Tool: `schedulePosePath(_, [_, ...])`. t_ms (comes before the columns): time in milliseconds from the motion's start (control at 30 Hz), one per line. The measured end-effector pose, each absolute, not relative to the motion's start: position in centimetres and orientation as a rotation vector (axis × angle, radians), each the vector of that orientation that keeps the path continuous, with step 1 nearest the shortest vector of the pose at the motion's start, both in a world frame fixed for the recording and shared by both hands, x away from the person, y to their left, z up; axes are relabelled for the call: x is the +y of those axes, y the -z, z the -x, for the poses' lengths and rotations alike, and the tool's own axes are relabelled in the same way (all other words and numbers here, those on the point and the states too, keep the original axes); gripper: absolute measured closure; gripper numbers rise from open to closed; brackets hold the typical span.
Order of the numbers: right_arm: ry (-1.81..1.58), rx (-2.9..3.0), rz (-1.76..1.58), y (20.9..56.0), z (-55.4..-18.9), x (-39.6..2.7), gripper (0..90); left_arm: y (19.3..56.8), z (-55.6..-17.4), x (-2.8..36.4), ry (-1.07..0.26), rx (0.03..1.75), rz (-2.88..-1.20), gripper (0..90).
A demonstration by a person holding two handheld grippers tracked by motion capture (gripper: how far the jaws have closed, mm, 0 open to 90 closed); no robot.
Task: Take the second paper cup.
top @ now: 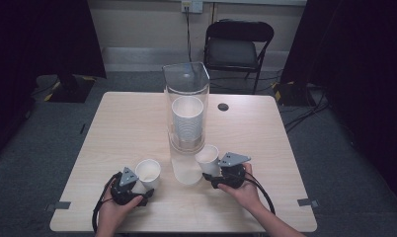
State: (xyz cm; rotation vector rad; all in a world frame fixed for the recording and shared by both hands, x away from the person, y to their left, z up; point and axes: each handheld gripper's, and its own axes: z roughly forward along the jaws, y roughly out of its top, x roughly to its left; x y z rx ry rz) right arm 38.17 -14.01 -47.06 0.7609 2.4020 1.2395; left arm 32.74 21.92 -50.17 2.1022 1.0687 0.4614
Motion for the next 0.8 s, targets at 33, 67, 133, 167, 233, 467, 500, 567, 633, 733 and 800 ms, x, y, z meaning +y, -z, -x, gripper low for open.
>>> schedulePosePath(33, [-1.233,2.405,-0.756,47.1,-38.2,-14.1,34.5,50.2,-32.7,21.9,-0.461,1.069,-2.102,13.4])
schedulePosePath(67, [-1.234,2.402,-0.759,47.1,-38.3,-14.3,34.5,50.2,-32.7,21.9,-0.463,1.069,-2.102,13.4])
schedulePosePath(133, [-1.238,2.392,-0.789,47.3,-38.7,-14.7,34.3,50.2,-32.7,21.9,-0.462,1.07,-2.102,13.4])
schedulePosePath(167, [-1.236,2.381,-0.81,47.4,-38.9,-14.9,34.2,50.2,-32.7,21.9,-0.461,1.07,-2.102,13.4])
schedulePosePath(233, [-1.223,2.371,-0.839,47.7,-39.5,-15.2,34.1,50.2,-32.7,21.9,-0.462,1.069,-2.102,13.4])
schedulePosePath(467, [-1.172,2.392,-0.882,49.4,-40.9,-14.7,33.7,50.2,-32.7,21.9,-0.461,1.07,-2.102,13.4])
schedulePosePath(500, [-1.169,2.4,-0.89,49.6,-41.0,-14.6,33.7,50.2,-32.7,21.9,-0.46,1.07,-2.102,13.4])
schedulePosePath(567, [-1.164,2.396,-0.887,49.7,-41.1,-14.6,33.5,50.2,-32.7,21.9,-0.46,1.07,-2.102,13.5])
schedulePosePath(633, [-1.164,2.4,-0.901,49.8,-41.3,-14.5,33.3,50.2,-32.7,21.9,-0.46,1.07,-2.102,13.4])
schedulePosePath(733, [-1.158,2.396,-0.917,49.8,-41.6,-14.6,33.1,50.2,-32.7,21.9,-0.461,1.069,-2.102,13.4])
schedulePosePath(800, [-1.14,2.39,-0.932,49.9,-41.9,-14.6,33.0,50.2,-32.7,21.9,-0.461,1.07,-2.102,13.4])
